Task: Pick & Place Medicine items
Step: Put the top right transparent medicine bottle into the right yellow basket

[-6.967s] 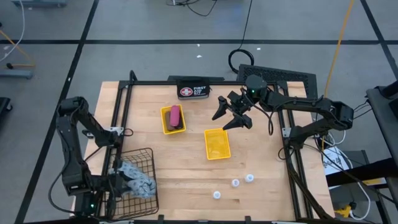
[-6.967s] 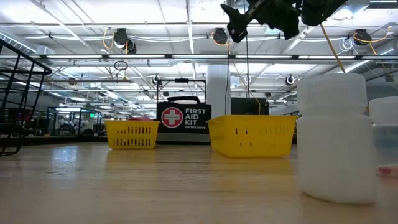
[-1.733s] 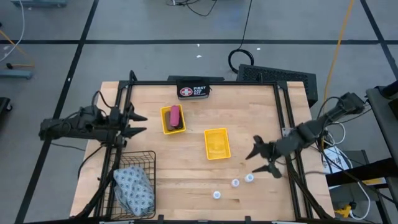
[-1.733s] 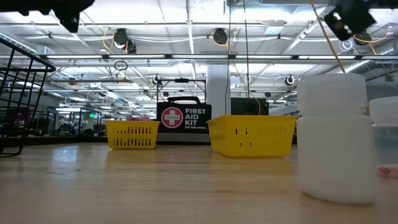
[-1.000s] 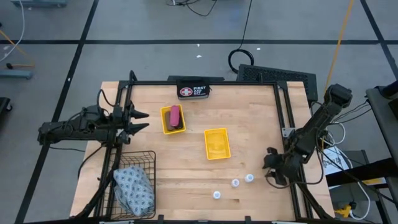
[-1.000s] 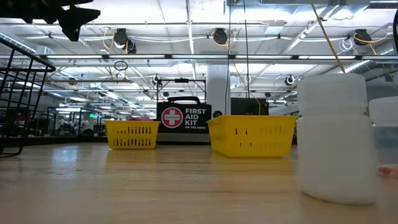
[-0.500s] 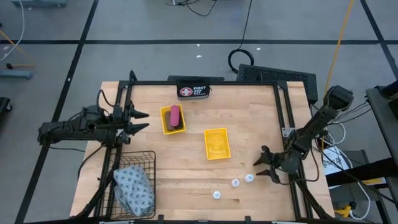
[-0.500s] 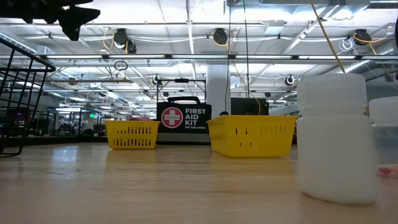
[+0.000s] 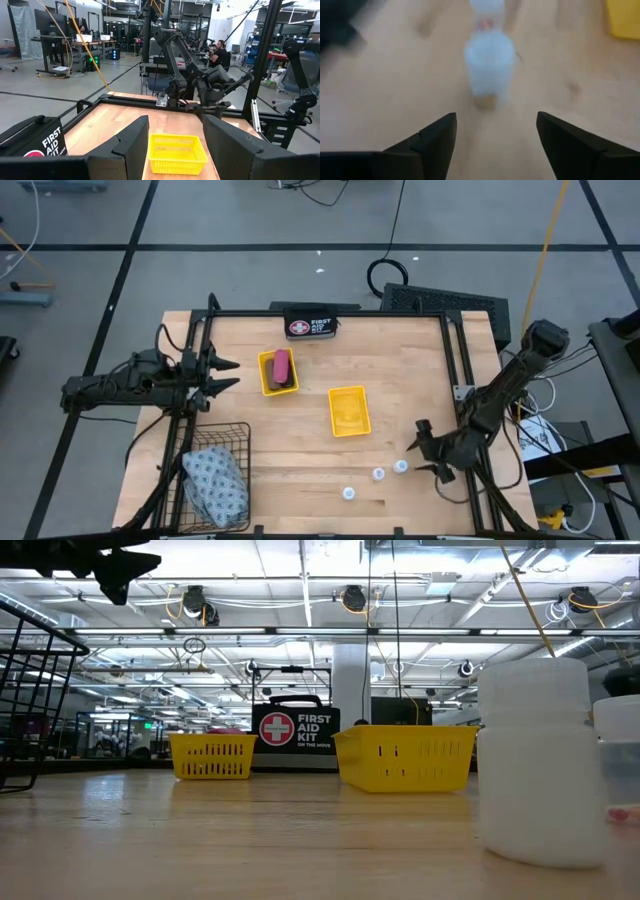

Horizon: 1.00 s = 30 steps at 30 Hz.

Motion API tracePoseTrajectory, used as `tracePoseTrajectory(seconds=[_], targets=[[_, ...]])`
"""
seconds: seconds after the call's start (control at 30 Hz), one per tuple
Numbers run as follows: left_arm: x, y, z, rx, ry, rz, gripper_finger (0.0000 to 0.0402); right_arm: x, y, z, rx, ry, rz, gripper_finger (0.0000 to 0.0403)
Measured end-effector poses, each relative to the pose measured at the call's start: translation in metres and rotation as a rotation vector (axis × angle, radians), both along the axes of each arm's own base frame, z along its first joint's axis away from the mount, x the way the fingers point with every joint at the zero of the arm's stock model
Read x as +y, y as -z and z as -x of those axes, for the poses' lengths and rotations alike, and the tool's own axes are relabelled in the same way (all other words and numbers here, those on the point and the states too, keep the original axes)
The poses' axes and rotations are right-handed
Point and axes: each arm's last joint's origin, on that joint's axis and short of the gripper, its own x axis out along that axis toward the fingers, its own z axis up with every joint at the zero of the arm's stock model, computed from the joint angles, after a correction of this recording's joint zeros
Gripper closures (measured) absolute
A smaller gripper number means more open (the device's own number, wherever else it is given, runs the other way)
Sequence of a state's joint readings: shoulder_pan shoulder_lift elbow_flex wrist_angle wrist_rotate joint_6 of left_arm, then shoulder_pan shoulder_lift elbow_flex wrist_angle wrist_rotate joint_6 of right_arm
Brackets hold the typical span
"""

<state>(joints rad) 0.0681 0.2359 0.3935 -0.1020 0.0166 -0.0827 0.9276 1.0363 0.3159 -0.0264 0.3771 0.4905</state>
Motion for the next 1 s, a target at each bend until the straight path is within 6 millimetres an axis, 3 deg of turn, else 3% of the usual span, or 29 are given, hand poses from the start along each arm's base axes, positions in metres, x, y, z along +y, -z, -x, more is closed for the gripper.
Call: tracePoseTrajectory(seconds=[0.17, 0.3, 0.7, 1.0], targets=[[0.0, 0.0, 0.0, -0.001, 0.0, 0.0, 0.0204, 0.008, -0.028, -0.012, 0.097, -0.036, 0.065, 0.0155], [0.0, 0.0, 0.0, -0.001, 0.0, 0.0, 0.0204, 0.01, -0.033, -0.022, 0.129, -0.074, 0.088, 0.0155], [0.0, 0.0, 0.0, -0.001, 0.0, 0.0, 0.0204, 0.01, -0.029, -0.046, 0.108, -0.138, 0.042, 0.0158], [0.0, 0.0, 0.0, -0.001, 0.0, 0.0, 0.0204, 0.007, -0.027, -0.053, 0.088, -0.133, 0.06, 0.0169]])
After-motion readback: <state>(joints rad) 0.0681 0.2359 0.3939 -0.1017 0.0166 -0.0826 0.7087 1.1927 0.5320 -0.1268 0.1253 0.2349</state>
